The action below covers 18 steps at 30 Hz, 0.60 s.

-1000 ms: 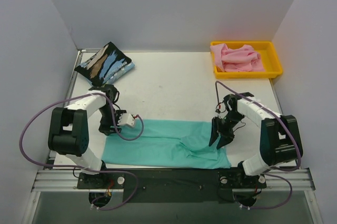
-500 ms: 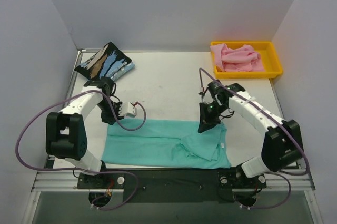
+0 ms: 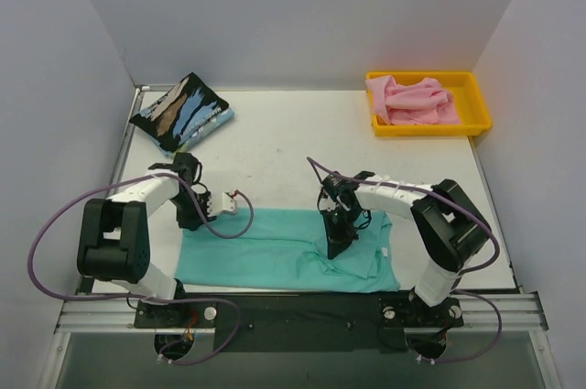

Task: Fold and stack the t-shirts
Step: Fold the other side of the tshirt into a rectangle, then rotate the tshirt 90 degrees

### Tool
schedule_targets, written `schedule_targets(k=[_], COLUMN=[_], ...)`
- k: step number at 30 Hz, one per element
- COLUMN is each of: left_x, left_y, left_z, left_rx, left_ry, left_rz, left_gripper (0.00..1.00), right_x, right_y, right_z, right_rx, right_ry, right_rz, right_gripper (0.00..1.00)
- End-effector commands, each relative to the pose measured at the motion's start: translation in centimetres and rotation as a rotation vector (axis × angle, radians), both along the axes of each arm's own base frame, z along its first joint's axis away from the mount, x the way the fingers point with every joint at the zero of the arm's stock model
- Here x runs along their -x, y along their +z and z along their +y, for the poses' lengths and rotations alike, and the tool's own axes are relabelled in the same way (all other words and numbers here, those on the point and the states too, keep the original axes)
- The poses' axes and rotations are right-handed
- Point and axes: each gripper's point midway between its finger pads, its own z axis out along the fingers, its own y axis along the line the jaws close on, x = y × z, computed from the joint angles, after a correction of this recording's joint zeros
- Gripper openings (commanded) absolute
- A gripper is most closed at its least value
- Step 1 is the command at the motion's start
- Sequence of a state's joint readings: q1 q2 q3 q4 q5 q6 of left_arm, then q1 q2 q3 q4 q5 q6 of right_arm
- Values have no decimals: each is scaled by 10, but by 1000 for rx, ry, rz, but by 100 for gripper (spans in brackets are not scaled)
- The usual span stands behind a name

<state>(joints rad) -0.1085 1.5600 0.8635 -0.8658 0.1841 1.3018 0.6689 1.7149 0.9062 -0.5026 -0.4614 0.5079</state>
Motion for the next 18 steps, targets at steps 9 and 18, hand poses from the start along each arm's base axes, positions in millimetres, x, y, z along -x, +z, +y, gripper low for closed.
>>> schedule_targets(k=[9,18], left_x=[-14,-69], left_y=[70,50], left_z=[-36,-34], left_rx=[242,223], left_ry=[20,193], left_rz=[42,-121], left_gripper=[36,37], right_x=[-15,4], right_y=[42,2], right_z=[-60,-107], right_rx=[164,265], right_ry=[-250,-505], right_rz=[-243,-138], right_gripper=[0,0])
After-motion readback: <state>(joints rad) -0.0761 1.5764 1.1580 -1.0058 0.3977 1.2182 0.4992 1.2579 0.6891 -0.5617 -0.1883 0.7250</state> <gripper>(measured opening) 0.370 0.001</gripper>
